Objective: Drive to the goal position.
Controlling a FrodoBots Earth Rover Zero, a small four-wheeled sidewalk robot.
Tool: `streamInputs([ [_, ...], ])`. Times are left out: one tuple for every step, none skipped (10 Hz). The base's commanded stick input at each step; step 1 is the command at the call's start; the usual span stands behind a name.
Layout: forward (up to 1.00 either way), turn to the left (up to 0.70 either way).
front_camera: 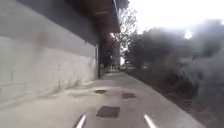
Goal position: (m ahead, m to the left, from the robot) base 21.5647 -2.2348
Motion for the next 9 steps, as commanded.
streamInputs([
  [0.70, 0.00],
  [0.70, 0.00],
  [0.70, 0.00],
  [0.70, 0.00],
  [0.70, 0.00],
  [0.70, 0.00],
  [0.70, 0.00],
  [0.70, 0.00],
  [0.70, 0.00],
])
